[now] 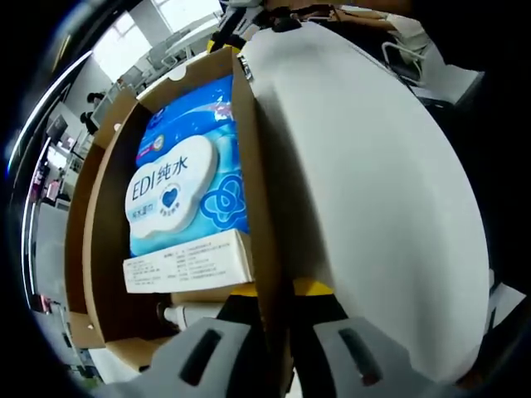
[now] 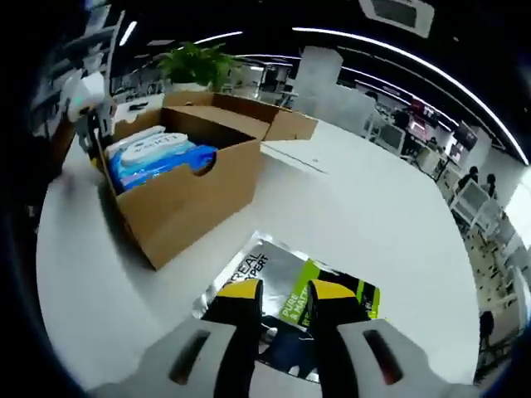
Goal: Operate the shoe box by opening the lid, removing the specified soft item, and placing it in the target area until the item is outside and the box remains undamaged.
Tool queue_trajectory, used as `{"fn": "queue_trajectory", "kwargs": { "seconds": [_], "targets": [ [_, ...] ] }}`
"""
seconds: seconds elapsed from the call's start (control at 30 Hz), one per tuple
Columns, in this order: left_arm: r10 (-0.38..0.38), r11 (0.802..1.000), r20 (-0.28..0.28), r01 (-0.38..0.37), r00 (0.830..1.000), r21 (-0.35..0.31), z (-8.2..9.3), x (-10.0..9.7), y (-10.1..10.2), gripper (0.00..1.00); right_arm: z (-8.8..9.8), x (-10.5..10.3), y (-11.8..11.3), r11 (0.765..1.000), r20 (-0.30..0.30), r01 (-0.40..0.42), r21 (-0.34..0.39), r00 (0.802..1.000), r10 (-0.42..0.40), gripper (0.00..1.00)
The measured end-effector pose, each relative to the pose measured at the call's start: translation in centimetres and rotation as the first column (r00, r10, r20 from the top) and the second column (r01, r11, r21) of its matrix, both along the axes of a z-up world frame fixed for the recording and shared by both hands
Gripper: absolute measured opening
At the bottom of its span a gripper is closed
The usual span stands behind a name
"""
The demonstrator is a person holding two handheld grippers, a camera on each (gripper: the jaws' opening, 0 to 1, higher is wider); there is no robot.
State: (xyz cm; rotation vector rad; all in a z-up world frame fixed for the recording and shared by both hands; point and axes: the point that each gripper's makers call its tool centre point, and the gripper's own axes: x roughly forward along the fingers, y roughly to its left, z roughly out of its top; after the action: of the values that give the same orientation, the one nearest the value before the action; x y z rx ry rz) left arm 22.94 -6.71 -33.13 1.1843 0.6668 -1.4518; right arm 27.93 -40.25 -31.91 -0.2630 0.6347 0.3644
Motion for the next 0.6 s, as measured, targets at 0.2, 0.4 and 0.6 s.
{"fn": "queue_trajectory", "kwargs": {
  "seconds": [0.2, 0.4, 0.6],
  "targets": [
    [0.003, 1.0, -0.001, -0.003, 1.0, 0.007, -0.3, 0.1, 0.0, 0.04, -1.6, 0.3, 0.4, 0.999, -0.008, 0.03, 0.037, 1.0, -0.03, 0.2],
    [0.012, 1.0, -0.004, -0.011, 1.0, 0.023, -0.6, 0.4, -0.1, 0.04, -1.6, 0.3, -0.3, 0.992, -0.02, 0.086, 0.094, 0.996, -0.085, 0.27],
    [0.013, 1.0, -0.004, -0.013, 1.0, 0.025, -0.6, 0.4, 0.0, 0.04, -1.7, 0.4, -1.3, 0.981, -0.01, 0.136, 0.137, 0.991, -0.136, 0.37]
  ]
}}
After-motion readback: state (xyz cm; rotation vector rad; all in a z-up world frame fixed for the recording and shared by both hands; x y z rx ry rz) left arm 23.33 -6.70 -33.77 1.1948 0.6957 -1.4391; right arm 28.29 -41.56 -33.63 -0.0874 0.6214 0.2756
